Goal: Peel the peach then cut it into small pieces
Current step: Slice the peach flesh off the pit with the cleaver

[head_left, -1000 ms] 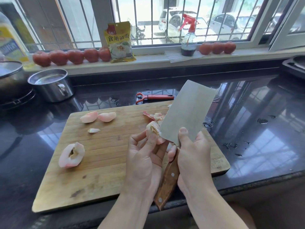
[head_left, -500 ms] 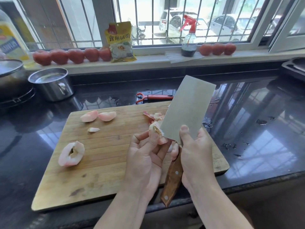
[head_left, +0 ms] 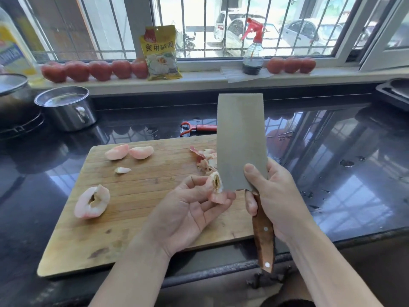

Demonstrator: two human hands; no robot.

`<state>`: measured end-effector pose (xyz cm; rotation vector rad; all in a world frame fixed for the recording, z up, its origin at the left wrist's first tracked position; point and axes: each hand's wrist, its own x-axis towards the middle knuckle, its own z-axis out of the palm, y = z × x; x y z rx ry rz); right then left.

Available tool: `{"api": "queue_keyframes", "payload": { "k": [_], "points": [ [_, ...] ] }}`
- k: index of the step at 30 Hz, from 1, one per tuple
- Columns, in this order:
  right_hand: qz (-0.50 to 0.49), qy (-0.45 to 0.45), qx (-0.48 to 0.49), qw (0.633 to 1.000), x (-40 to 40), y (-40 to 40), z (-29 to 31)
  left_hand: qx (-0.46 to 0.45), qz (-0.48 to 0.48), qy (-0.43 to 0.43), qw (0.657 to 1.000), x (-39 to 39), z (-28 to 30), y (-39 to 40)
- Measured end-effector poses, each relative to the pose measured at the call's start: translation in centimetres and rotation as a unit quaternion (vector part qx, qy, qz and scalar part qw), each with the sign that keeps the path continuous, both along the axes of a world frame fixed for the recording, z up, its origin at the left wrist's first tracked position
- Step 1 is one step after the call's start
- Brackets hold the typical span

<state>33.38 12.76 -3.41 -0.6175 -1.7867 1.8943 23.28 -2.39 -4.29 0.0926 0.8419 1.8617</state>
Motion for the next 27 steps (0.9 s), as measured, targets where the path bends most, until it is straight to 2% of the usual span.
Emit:
{"api": "queue_keyframes", "payload": {
  "k": [7, 13, 17, 20, 22, 27],
  "points": [
    [0.082, -0.077, 0.052, 0.992, 1.4, 2.2, 1.2, -0.07, -0.065, 0.049, 0.994, -0.4, 0.4, 0.2],
    [0.129, -0.12, 0.062, 0.982, 1.6, 2.9, 1.5, -0.142, -0.101, 0.134, 0.976, -1.5, 1.0, -0.1],
    [0.076, -0.101, 0.046, 0.991, 0.6, 2.5, 0.9, -0.119, -0.07, 0.203, 0.969, -1.5, 1.8, -0.3],
    [0.03, -0.061, 0.05, 0.996, -0.1, 1.6, 0.9, -0.146, -0.003, 0.31, 0.939, -1.0, 1.8, 0.1],
    [0.007, -0.037, 0.083, 0.996, -0.4, 1.0, 1.1, -0.14, 0.03, 0.343, 0.928, -0.7, 1.5, 0.1],
    [0.038, -0.013, 0.156, 0.987, -0.4, 0.7, 0.9, -0.132, 0.051, 0.41, 0.901, -1.3, 0.0, -0.9]
  ]
}}
